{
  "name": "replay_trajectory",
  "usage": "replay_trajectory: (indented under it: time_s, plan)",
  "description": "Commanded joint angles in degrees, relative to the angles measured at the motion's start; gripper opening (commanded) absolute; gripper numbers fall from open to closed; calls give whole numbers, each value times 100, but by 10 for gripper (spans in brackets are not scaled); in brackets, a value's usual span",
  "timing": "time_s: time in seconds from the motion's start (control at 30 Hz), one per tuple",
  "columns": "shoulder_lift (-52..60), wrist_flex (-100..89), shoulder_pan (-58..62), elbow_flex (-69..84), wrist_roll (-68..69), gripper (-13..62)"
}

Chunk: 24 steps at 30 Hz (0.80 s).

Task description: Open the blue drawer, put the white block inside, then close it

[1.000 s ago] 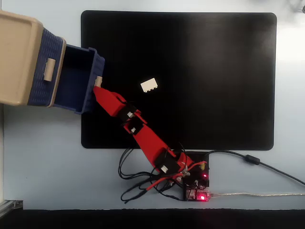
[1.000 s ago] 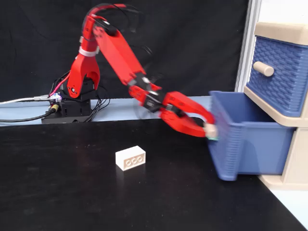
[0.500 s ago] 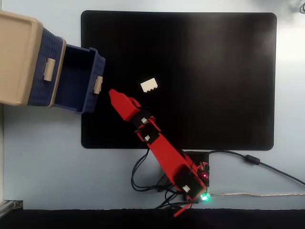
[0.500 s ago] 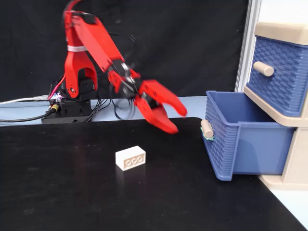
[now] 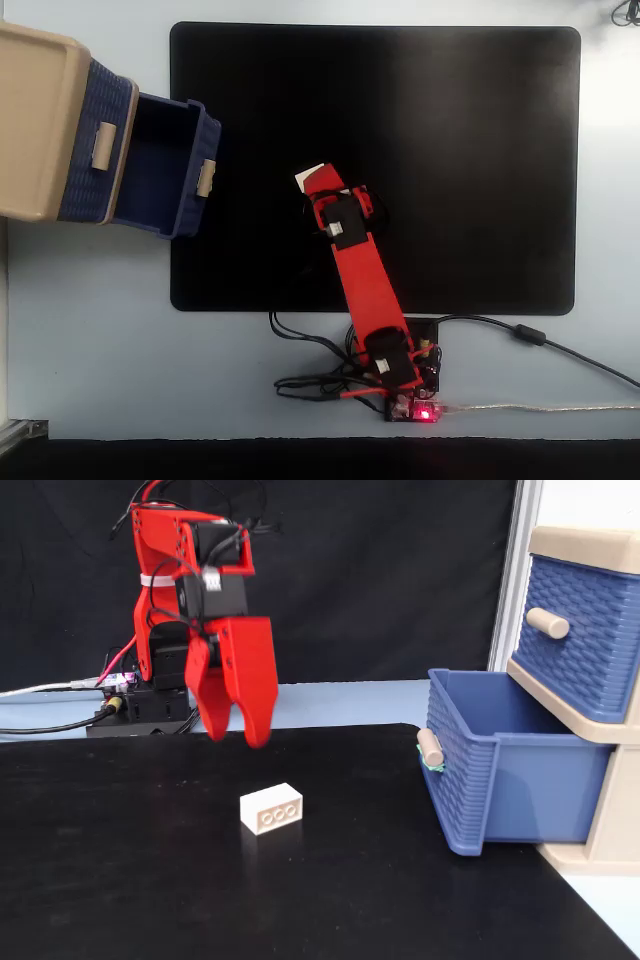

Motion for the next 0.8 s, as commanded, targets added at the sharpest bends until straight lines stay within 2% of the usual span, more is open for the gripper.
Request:
replay_trajectory:
  time_s: [0.0, 0.17, 0.33, 0.77]
  plan:
    - [-158, 9, 158, -360, 167, 337]
    - [-984, 26, 290, -896, 264, 337]
    - [-1195, -26, 237, -967, 747, 337]
    - [-1503, -35, -62, -984, 773, 332]
